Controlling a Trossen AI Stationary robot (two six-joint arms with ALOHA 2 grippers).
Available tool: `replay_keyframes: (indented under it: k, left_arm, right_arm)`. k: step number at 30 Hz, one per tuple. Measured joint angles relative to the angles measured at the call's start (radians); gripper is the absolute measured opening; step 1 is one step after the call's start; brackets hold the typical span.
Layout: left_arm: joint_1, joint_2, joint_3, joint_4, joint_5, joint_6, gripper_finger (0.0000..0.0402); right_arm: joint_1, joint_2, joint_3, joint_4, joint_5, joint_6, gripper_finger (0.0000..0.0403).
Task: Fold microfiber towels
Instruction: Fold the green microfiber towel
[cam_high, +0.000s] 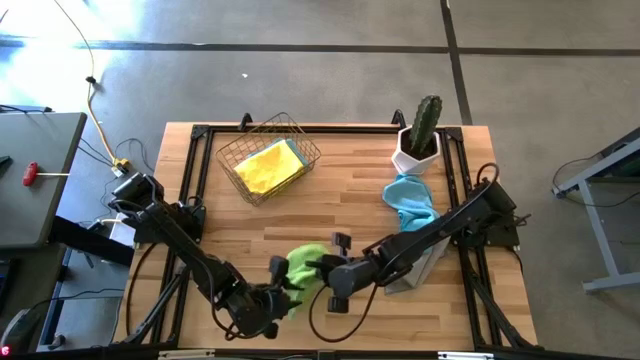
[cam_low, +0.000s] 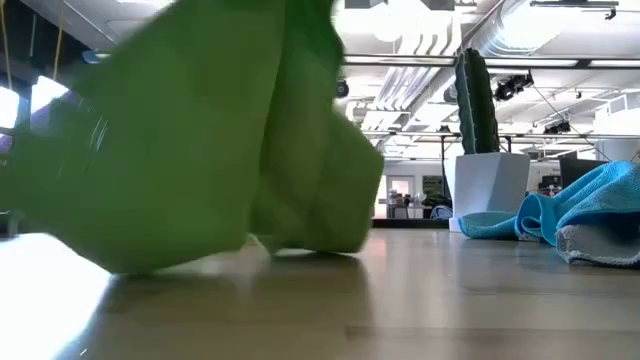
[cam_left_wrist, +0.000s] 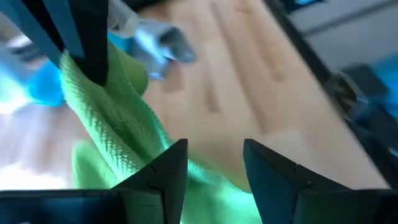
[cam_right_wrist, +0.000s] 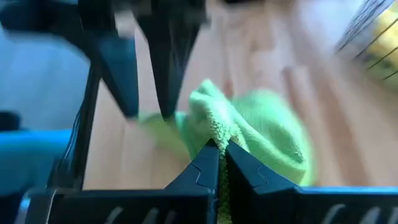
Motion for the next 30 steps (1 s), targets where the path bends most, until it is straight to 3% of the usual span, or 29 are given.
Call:
replay_keyframes:
  k: [6,9,14,21,30]
  left_arm:
    - [0.0,0.0,0.0,0.01,-0.203,-0.035,0.0145]
    - [0.0,0.0,0.0,0.009,-0.25,-0.087,0.0145]
    - [-0.008,0.0,0.0,-0.017,-0.241,-0.189,0.0145]
    - [-0.024,0.0,-0.015,-0.255,-0.24,-0.45,0.0145]
    - [0.022,0.0,-0.151,-0.08,-0.139,-0.544,0.0145]
  right_arm:
    - [0.0,0.0,0.122,-0.07,0.073,-0.003,0.0001]
    - [-0.001,0.0,0.145,-0.086,0.095,-0.003,0.0001]
    - [-0.008,0.0,0.15,-0.132,0.138,0.003,0.0]
    - [-0.013,0.0,0.15,-0.163,0.143,0.005,0.0]
    - [-0.013,0.0,0.15,-0.162,0.142,-0.02,0.0]
